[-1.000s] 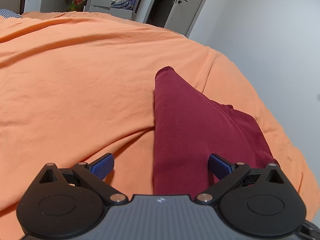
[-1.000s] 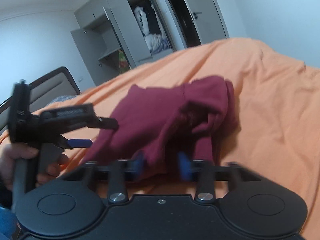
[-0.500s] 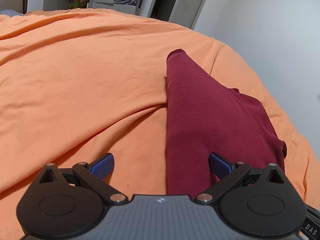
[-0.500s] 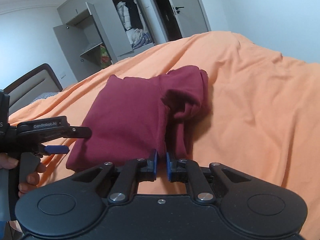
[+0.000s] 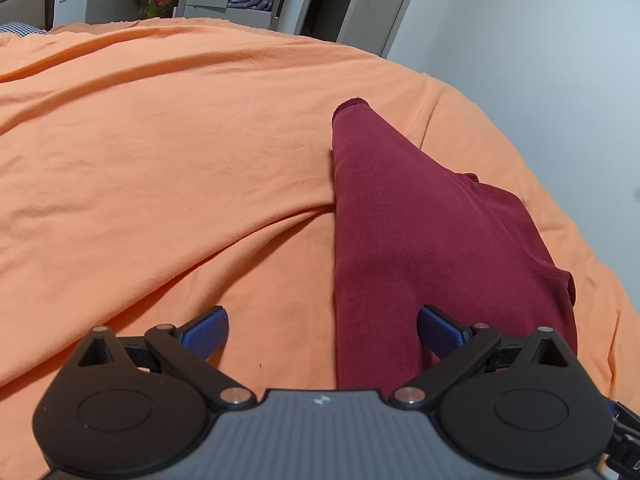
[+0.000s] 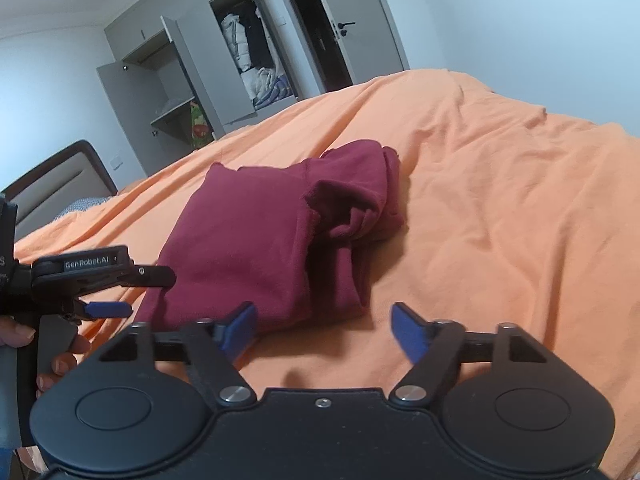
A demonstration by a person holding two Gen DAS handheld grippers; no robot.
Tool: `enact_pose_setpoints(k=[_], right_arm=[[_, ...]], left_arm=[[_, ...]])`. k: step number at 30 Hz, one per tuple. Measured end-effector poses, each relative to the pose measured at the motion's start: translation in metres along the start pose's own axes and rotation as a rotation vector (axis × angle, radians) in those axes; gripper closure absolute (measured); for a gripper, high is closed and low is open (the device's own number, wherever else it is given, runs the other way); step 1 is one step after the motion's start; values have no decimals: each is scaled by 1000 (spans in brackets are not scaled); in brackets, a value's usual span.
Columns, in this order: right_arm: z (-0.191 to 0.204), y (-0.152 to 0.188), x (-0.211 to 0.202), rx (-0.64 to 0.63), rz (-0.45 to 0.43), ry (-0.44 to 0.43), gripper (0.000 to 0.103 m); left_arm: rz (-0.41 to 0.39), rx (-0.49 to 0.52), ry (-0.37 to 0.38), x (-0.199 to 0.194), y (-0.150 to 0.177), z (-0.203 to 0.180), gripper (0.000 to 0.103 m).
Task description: Fold small clothes
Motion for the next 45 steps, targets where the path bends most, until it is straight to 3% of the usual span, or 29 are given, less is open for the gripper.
enact_pose_setpoints(k=[3,7,13,20,30,38,42,45], right_arm=[[-4,-4,-3,17,-25,0,6],[-9,-5,-2,39,-33,8,2],[-13,-5,1,61,-31,15,1],[-17,-19,-3,71,-90,13,1],[-29,-48,19,55,-112,1,1],[-48,-90,66,-16,-134,101,1],[-65,-87,98,-61,-62,211,1],[-73,-77,106,-48,-61,223,1]], left_arm=[[2,1,-2,2,0,0,1],[4,3,-3,4,1,0,1],[-4,6,14,2,0,1,1],[-82,-3,78,-10,-17,1,0],[-103,-6,74,8,-44,-4,0],[-77,-3,25,37,-52,-8,0],[-54,-35,48,46,-47,-2,0],[-51,-40,66,47,-46,0,0]])
Point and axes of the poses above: each gripper's, at about its wrist camera, not at the fingertips, and x roughly the way its jaws point, z to its left, y to its underside, the point moved 7 cm from there along x, roughly the way its jaws point, and after that the axes turned 7 degrees about -y, right-handed, at the moved point
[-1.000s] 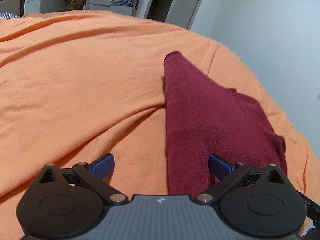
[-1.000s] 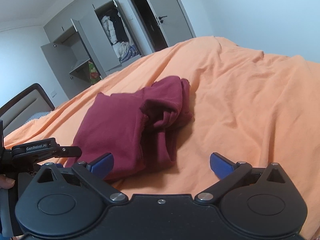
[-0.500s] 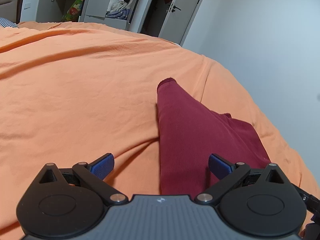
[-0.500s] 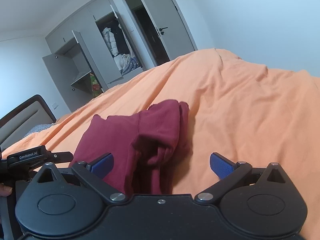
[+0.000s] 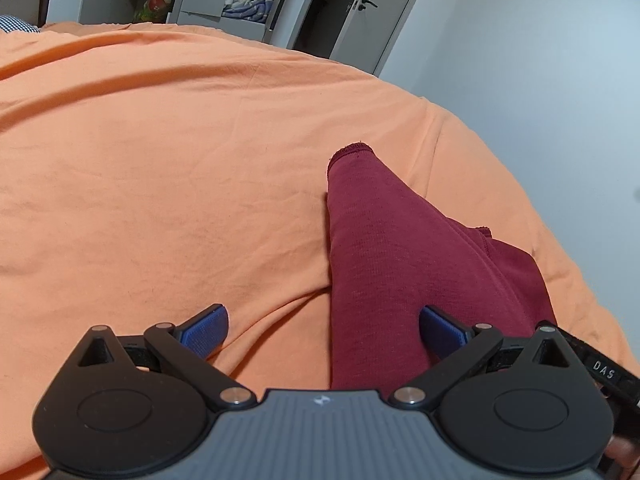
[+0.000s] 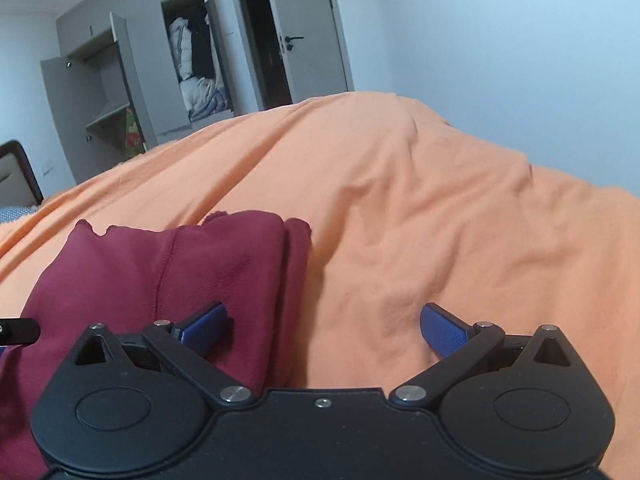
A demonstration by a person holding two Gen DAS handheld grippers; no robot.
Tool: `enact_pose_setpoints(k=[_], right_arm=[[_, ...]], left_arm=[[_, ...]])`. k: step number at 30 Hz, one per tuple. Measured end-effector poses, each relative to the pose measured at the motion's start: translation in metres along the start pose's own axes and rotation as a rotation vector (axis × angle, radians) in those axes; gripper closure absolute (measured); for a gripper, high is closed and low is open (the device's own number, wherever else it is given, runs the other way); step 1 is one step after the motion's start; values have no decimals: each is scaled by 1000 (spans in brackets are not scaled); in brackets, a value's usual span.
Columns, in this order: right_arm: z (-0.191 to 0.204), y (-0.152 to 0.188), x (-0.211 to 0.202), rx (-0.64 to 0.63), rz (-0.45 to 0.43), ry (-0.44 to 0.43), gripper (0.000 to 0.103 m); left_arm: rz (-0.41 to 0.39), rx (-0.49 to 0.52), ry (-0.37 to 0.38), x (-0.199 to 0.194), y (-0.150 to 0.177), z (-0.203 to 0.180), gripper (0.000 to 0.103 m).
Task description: Fold small clothes
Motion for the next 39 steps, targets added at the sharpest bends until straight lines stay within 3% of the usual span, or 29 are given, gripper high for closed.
enact_pose_setpoints(k=[10,15,18,21,31,39], right_arm=[[3,-1,-11,14,-31,5,1],[19,3,-41,72,-87,-91,1],[28,19,-48,83,-71,-134,1],[31,39,-42,54,-18,-114,1],[33,56,-43,-1,-104,-98,0],[31,57,-42,1,-122,-102,0]], left_arm=[[-26,7,-9,-19,2,-3,0],[-33,40,18,-37,13,-9,0],[-4,66,10,-37,28,-11,0],[19,76,-10,-33,42,-9,1],[0,107,-17,-32,52,-5,1],[-1,111,-21,-34,54,-3,1]])
Point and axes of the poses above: each gripper's, at about its wrist camera, not at the fingertips, and x roughly the way its jaws point, z to its left, y to its underside, the point moved 7 cm from there along x, roughly the way its jaws point, and after that the axes turned 7 degrees about -y, right-handed, at the moved point
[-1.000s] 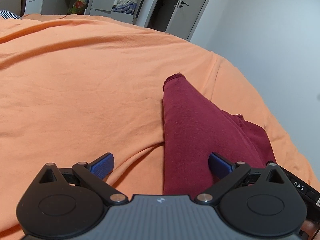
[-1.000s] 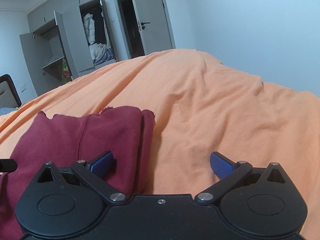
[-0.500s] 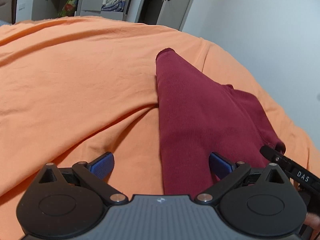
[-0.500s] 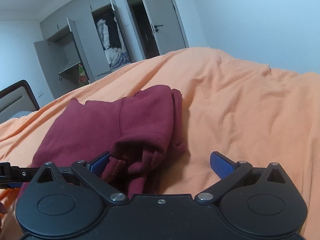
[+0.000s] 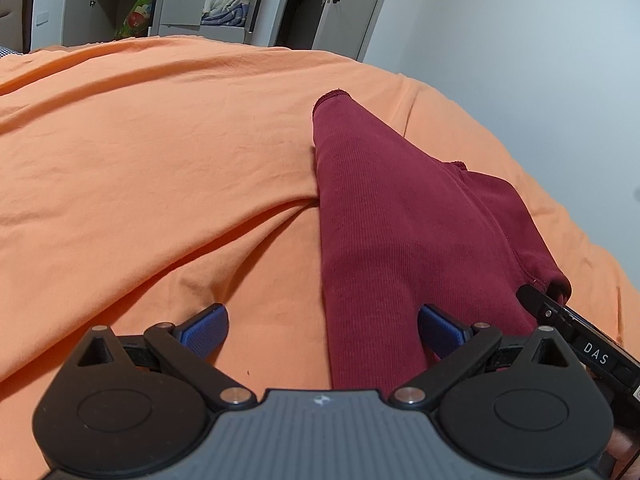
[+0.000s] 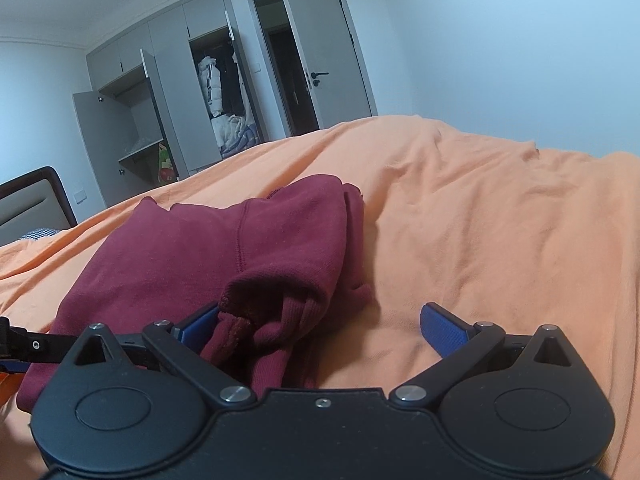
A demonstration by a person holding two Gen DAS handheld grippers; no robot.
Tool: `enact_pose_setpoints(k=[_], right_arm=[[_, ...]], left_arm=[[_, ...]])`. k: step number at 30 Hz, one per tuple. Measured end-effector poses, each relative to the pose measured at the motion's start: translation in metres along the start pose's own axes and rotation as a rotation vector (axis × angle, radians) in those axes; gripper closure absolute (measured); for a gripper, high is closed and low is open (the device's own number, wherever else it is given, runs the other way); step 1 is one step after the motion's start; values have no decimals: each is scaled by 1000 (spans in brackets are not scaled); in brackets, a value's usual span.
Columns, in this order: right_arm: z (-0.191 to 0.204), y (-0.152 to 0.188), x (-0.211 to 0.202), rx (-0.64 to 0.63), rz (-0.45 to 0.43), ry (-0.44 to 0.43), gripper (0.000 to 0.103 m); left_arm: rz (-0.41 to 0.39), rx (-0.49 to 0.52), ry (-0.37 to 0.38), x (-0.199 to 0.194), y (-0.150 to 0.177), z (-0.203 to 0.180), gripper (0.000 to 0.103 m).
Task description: Fold small clothes
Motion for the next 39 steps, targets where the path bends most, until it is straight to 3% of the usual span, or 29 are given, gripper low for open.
enact_pose_setpoints(k=[16,23,29,33,39], right_arm=[[1,3,-4,3,-18,-6,0],[-2,-6,-2,46,52,-29,0],[-9,-17,-3,129,93,-128,0],[-11,-35,-6,196,65,-234,0],[-22,-56,19,235,54,-223,1]], left_arm=[[9,10,-8,1,0,0,1],[-15,45,28,-4,-14,-5,0],[-28,-5,60,6,-34,-5,0],[-16,-29,62,19,-45,-10,0],[19,-58,63,32,-53,-19,0]])
Point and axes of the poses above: each gripper's, at about its wrist camera, not at the fingertips, and x roughly the way its jaws point, z to its left, y to its underside, the point moved 7 cm from there along x, roughly the way its jaws point, and after that the axes turned 7 degrees about -y, right-handed, at the moved point
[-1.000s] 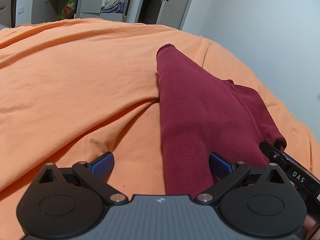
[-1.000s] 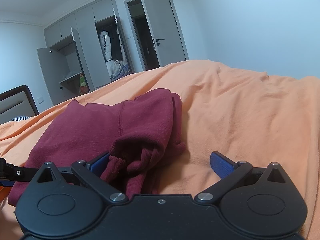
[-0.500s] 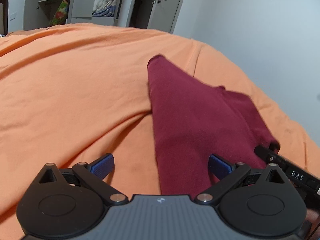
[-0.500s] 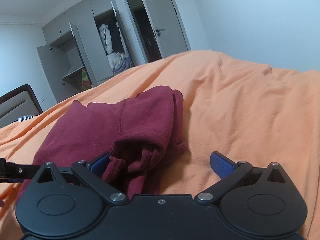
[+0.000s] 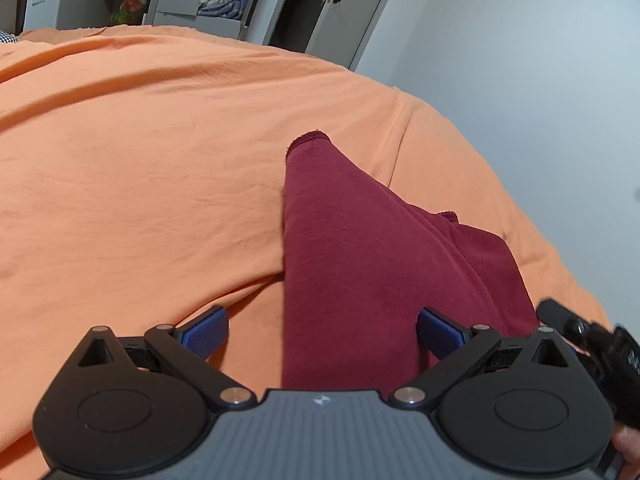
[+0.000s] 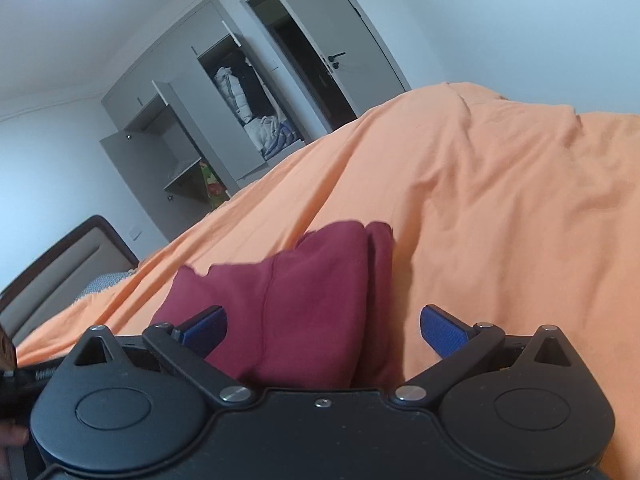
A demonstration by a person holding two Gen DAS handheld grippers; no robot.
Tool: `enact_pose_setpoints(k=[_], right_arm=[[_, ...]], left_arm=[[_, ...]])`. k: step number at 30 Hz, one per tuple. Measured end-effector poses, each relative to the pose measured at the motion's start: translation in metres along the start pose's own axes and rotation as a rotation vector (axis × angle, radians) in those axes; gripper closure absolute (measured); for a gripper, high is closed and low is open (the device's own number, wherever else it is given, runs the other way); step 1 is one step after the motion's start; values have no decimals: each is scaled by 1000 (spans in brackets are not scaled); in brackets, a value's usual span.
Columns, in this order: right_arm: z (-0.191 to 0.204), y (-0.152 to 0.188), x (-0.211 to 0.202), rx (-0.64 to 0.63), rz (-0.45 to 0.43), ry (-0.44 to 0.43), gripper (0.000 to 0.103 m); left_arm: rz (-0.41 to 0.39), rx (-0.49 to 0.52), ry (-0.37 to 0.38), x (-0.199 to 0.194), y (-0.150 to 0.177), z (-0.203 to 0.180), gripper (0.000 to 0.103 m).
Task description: Fold small clothes
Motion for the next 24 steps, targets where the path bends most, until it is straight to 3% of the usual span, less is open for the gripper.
enact_pose_setpoints(k=[3,5,8,13,15,18,20,24], right_arm=[[-4,-2,13,18,13,-15,2],[-6,2,18,6,18,9,9],[-5,5,19,-26,18,39,19],[-6,6,17,-26,16,57,47],[-5,6,16,-28,13,60,50],[-3,8,15,-28,14,50,59],[-1,7,13,-28,10,45,64],[3,7,7,-38,-1,41,77]], left_arm=[[5,24,-7,5,-2,-4,0],[7,32,-5,6,-3,-5,0],[13,34,-3,6,-4,-5,0],[9,26,0,4,-5,-4,1],[0,23,2,0,-5,-3,5],[-10,6,24,-6,-6,-2,19],[-14,-4,50,-9,-6,-2,40],[-9,-26,52,-10,-8,0,53]])
Point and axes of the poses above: each gripper's, at about its wrist camera, not at the fingertips, and x roughly the way its jaws point, z to its left, y to its underside, the point moved 7 cm from there along x, roughly the way its jaws point, and after that the axes turned 7 degrees about -y, right-handed, at the moved point
